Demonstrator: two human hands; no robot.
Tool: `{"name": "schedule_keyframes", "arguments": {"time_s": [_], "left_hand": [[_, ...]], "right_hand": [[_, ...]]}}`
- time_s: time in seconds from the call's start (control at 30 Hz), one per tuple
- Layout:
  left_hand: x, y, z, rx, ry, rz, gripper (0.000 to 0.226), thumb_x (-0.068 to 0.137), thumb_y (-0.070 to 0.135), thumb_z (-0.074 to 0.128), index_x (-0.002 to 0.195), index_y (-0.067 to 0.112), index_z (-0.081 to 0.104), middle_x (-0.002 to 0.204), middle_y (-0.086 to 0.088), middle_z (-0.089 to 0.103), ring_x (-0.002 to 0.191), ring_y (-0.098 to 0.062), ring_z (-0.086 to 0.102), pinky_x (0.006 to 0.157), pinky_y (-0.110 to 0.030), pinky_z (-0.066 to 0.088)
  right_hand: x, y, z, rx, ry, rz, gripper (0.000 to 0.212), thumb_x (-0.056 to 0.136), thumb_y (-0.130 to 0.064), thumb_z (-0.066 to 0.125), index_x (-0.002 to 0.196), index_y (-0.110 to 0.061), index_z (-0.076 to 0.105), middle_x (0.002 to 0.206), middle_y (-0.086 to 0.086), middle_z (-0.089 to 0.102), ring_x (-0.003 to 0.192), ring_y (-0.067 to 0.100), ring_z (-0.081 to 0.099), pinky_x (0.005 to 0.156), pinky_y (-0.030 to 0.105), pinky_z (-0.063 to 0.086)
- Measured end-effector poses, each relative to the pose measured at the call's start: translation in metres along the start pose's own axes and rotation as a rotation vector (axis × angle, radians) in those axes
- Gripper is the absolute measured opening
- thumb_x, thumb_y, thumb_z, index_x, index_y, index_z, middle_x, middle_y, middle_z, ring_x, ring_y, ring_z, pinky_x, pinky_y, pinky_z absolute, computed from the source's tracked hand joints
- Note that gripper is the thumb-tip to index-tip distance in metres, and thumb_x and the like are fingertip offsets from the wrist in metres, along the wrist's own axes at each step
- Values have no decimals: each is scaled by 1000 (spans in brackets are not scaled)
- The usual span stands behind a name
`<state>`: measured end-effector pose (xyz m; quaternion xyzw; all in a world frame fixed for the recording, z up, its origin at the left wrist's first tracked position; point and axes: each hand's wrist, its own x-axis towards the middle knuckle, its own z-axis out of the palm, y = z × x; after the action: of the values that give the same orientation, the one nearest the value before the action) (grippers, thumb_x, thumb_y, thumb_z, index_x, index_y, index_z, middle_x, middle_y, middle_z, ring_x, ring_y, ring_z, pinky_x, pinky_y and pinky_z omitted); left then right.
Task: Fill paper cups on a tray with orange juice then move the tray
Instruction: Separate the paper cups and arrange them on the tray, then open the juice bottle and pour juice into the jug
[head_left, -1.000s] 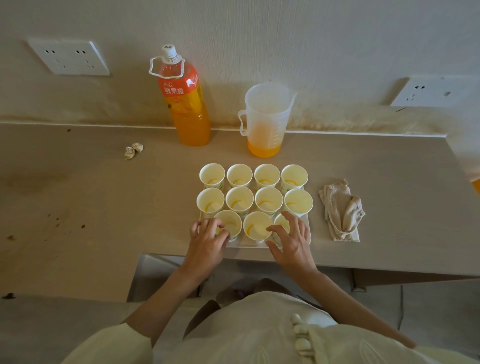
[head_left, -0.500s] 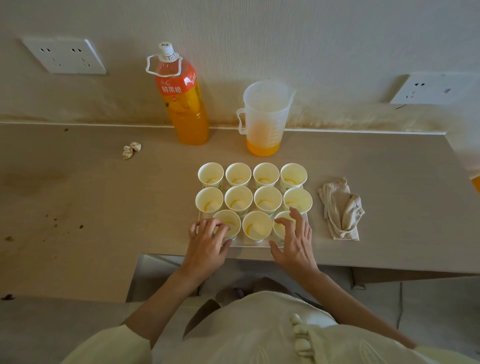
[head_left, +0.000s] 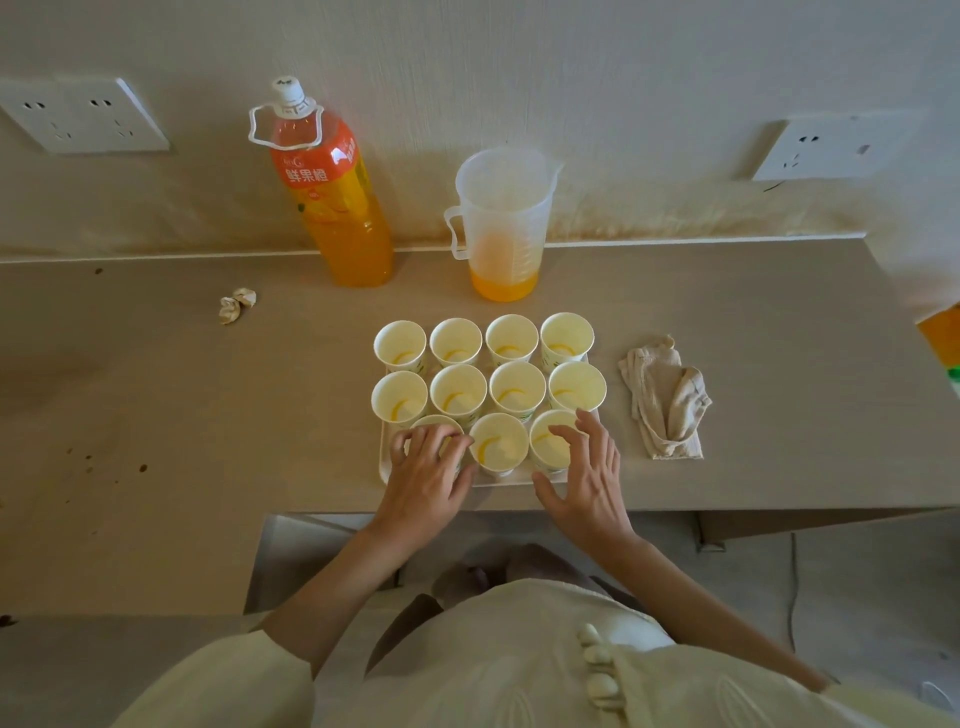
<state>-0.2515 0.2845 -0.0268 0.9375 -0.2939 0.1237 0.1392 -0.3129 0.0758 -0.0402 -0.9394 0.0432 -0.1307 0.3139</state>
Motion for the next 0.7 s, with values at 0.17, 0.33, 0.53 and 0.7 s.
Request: {"name": "schedule_keyframes", "arguments": {"time_s": [0.17, 0.33, 0.53, 0.7], "left_hand": [[9, 0, -6, -18, -16, 12, 28, 90, 37, 46, 105, 20, 62, 106, 3, 57, 102, -15, 49, 90, -35, 25], [45, -6, -17, -32, 28, 16, 27, 90, 40, 44, 108, 23, 55, 109, 4, 57, 101, -15, 48, 87, -33, 26], [102, -21, -44, 102, -13, 9, 36, 89, 45, 40, 108, 20, 58, 107, -3, 58, 97, -21, 55, 84, -37, 38], [142, -44, -79, 161, -113, -12, 53, 89, 50, 33, 113, 12, 61, 111, -6, 55, 100, -25, 56, 81, -38, 49]], "right_hand": [[7, -3, -8, 85, 35, 53, 45, 88, -50, 46, 126, -26, 38, 139, 6, 34, 127, 24, 35, 106, 48, 31], [47, -6, -30, 115, 61, 7, 41, 90, -46, 45, 125, -25, 41, 129, 1, 46, 117, 21, 45, 102, 45, 36], [120, -16, -61, 114, -105, -44, 51, 87, -49, 46, 127, -18, 53, 127, -1, 56, 118, 23, 50, 101, 35, 34], [177, -37, -75, 83, -205, -175, 51, 90, -38, 52, 135, -14, 47, 135, 4, 52, 125, 26, 48, 104, 36, 32]]}}
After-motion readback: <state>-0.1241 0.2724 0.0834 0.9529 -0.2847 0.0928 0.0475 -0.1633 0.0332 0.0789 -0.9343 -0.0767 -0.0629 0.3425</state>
